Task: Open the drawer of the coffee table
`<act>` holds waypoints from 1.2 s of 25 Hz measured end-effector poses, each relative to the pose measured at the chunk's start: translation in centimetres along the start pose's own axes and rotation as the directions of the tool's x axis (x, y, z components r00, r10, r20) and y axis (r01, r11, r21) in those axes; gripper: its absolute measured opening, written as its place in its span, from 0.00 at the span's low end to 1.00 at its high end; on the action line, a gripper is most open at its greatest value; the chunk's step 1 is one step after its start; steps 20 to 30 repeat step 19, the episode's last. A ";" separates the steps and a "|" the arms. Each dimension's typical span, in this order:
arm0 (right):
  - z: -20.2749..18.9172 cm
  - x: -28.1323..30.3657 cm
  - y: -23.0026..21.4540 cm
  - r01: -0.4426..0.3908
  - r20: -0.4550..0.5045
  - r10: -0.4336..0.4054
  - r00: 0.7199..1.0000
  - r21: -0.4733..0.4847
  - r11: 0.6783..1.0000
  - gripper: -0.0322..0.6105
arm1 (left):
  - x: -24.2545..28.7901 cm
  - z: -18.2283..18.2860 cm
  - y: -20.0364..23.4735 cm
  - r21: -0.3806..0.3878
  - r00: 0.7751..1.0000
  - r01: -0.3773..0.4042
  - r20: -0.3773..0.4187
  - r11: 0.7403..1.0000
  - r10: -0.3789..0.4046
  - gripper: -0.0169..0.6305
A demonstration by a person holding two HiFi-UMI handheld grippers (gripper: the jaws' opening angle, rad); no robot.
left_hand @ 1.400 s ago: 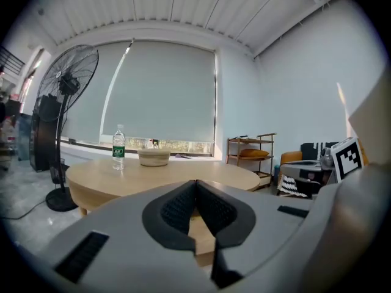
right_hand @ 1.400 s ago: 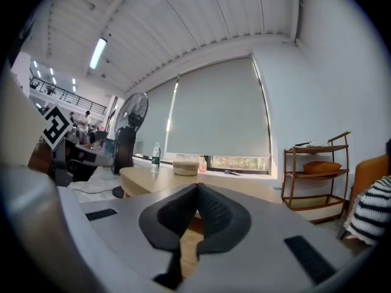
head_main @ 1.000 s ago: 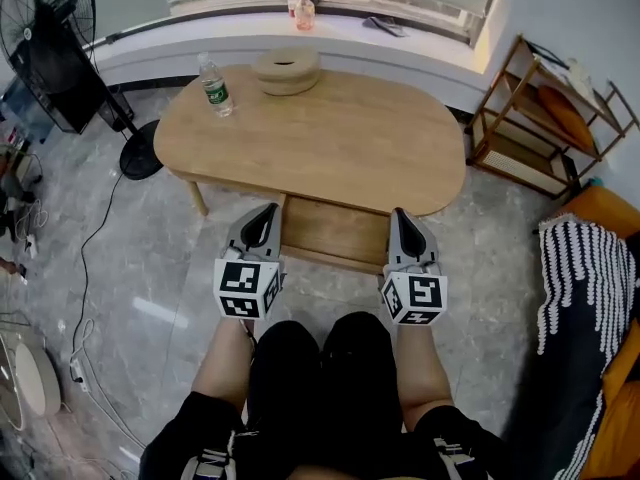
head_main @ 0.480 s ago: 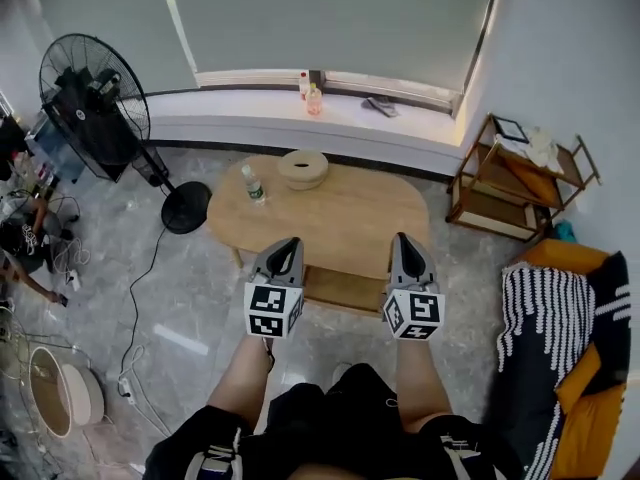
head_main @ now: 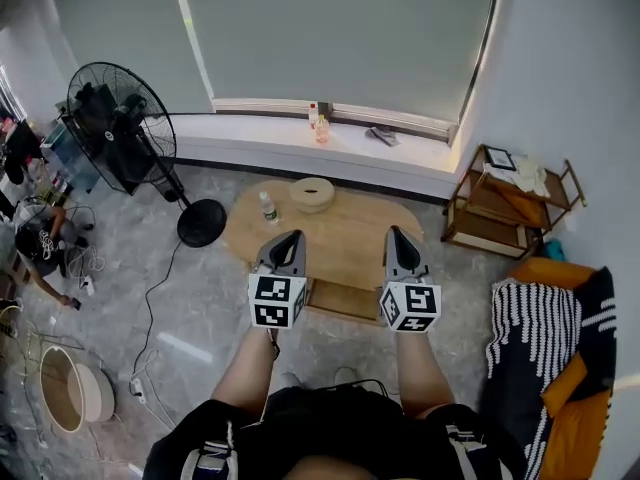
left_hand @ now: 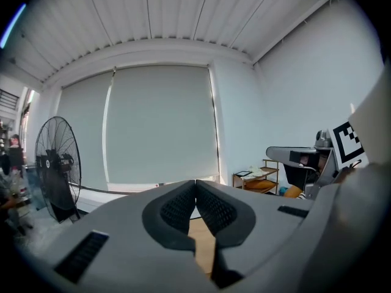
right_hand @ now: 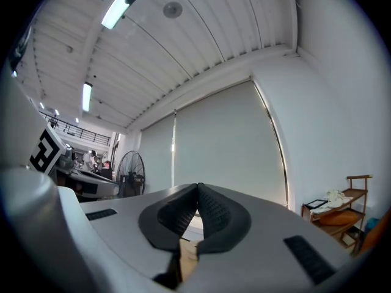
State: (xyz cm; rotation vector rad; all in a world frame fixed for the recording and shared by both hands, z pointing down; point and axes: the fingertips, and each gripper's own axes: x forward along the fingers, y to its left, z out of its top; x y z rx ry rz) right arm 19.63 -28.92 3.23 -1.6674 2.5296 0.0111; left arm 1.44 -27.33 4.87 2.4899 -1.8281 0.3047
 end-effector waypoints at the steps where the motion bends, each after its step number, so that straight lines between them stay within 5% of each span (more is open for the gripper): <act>1: 0.3 0.2 0.4 0.001 0.005 -0.001 1.000 0.002 1.000 0.07 | -0.2 0.4 0.3 0.011 1.000 -0.004 0.005 1.000 0.004 0.06; 19: 1.6 1.9 6.8 -0.024 0.015 0.025 1.000 -0.031 0.999 0.07 | -3.7 1.3 5.4 0.033 1.000 -0.009 0.028 0.999 0.008 0.06; 30: 1.6 1.9 6.8 -0.024 0.015 0.025 1.000 -0.031 0.999 0.07 | -3.7 1.3 5.4 0.033 1.000 -0.009 0.028 0.999 0.008 0.06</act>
